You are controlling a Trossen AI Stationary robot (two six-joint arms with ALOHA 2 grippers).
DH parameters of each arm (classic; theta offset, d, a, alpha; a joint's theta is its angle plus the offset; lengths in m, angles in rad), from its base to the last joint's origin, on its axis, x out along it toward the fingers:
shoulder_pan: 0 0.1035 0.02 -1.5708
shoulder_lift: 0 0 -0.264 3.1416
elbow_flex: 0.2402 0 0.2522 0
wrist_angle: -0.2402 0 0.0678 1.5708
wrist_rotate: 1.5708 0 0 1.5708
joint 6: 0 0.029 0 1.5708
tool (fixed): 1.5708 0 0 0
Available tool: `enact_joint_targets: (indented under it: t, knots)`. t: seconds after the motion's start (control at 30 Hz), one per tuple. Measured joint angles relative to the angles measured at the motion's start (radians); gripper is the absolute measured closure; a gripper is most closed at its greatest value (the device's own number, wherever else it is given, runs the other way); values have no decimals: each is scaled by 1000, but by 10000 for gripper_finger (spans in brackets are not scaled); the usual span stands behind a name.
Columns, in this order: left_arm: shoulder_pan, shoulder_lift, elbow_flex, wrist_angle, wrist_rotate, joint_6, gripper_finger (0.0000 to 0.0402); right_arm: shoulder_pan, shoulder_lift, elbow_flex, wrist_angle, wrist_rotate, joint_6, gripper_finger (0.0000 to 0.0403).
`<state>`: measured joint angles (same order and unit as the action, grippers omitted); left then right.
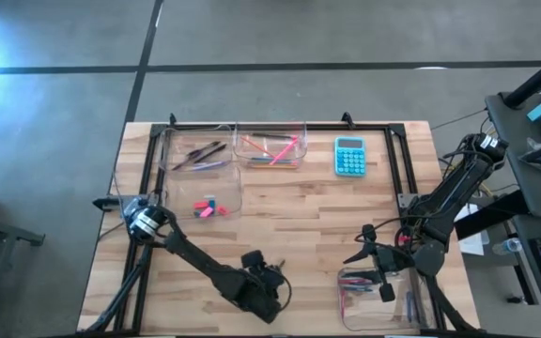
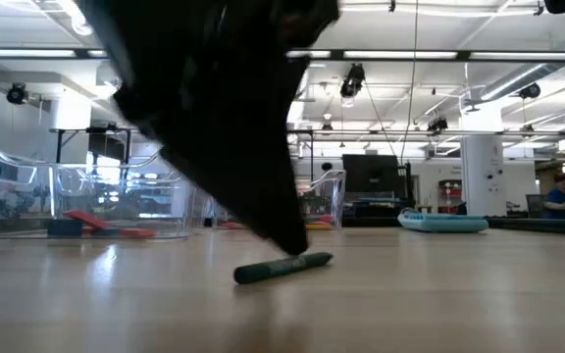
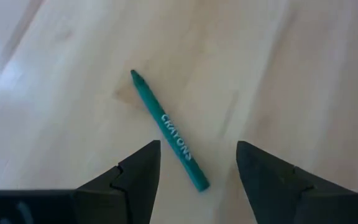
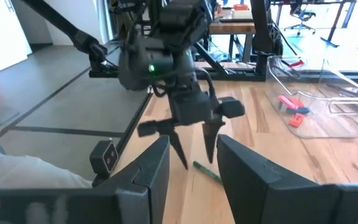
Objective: Sort crayons/erasers/pens/pencils in bins
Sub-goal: Put the dark green crayon into the bottom left transparent bin
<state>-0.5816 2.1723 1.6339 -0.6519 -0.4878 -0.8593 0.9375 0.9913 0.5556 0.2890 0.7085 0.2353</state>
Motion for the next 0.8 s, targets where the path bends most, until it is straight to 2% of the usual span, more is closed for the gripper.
enact_joint_targets:
  t: [0.4, 0.67, 0.8]
  knots:
    - [-5, -10, -190, 115, -64, -154, 206, 0, 0, 0, -1, 0, -1, 280]
    - [8, -7, -300, 185, -27, -182, 207, 0, 0, 0, 0, 0, -1, 280]
    - [13, -6, -329, 220, -16, -179, 233, 0, 0, 0, 0, 0, -1, 280]
